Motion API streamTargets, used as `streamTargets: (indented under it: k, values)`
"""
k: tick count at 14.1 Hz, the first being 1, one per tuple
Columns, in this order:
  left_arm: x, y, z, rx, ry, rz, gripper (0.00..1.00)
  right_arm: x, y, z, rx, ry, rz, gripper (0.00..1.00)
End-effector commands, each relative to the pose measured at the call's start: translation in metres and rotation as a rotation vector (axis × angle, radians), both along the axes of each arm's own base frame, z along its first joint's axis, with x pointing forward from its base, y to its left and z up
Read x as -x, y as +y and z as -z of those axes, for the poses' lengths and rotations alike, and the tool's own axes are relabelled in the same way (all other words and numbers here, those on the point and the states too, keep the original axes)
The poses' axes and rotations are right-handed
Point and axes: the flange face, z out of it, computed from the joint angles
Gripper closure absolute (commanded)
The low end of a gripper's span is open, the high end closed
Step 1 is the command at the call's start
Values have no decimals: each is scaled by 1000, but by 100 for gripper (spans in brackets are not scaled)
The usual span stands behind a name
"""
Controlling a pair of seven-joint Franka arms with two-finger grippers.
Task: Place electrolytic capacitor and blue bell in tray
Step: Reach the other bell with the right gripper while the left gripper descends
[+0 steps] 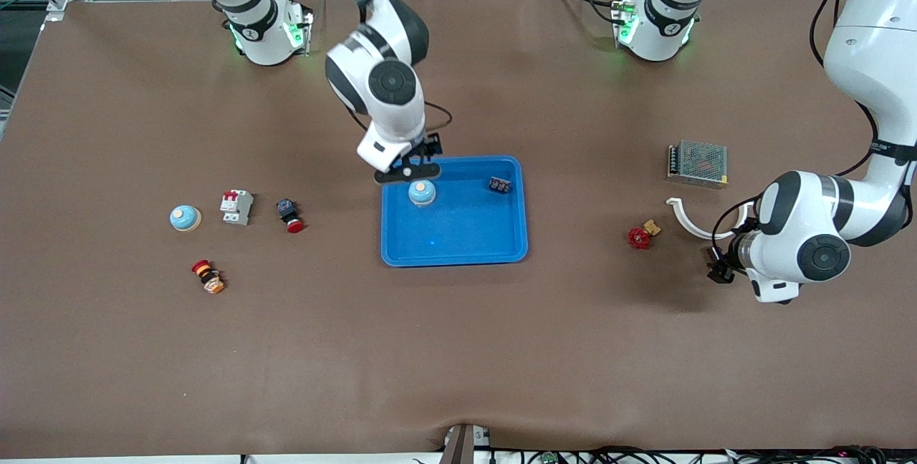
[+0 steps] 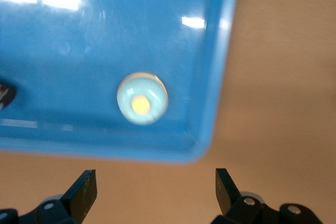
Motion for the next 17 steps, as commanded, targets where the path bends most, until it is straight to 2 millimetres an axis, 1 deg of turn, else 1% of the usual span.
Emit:
streamTargets:
  k: [1,3,4,5,6,7,8,9,10,12,13,14,15,17]
  values:
    - [3,15,5,32,-10,92,14,5,-38,-54,12,22,-82,0]
    - [3,15,11,53,-1,145,26,-7,-85,-89,4,48,-152,0]
    - [3,13,16,66,-4,161,41,-11,-111,-105,-9,50,-205,0]
    - [2,10,19,72,-10,169,50,-16,-144,-120,-27,47,-255,0]
    - [2,9,25,80,-13,170,51,-18,-178,-127,-43,46,-299,0]
    - [1,9,26,83,-24,171,51,-22,-210,-131,-56,47,-334,0]
    - [0,8,28,90,-25,179,54,-25,-239,-132,-65,52,-353,0]
    - [0,8,28,93,-28,196,62,-28,-264,-130,-74,58,-372,0]
    - [-1,9,27,99,-28,218,73,-36,-293,-128,-87,61,-392,0]
    - [-3,9,27,106,-30,237,90,-50,-351,-125,-115,50,-459,0]
    - [-4,9,26,107,-33,235,97,-53,-379,-116,-124,37,-486,0]
    - [-5,7,24,106,-37,238,100,-54,-402,-106,-127,14,-509,0]
    - [-6,7,22,106,-41,236,100,-53,-425,-94,-129,-5,-527,0]
    - [-13,2,12,112,-63,220,100,-55,-461,-72,-130,-30,-561,0]
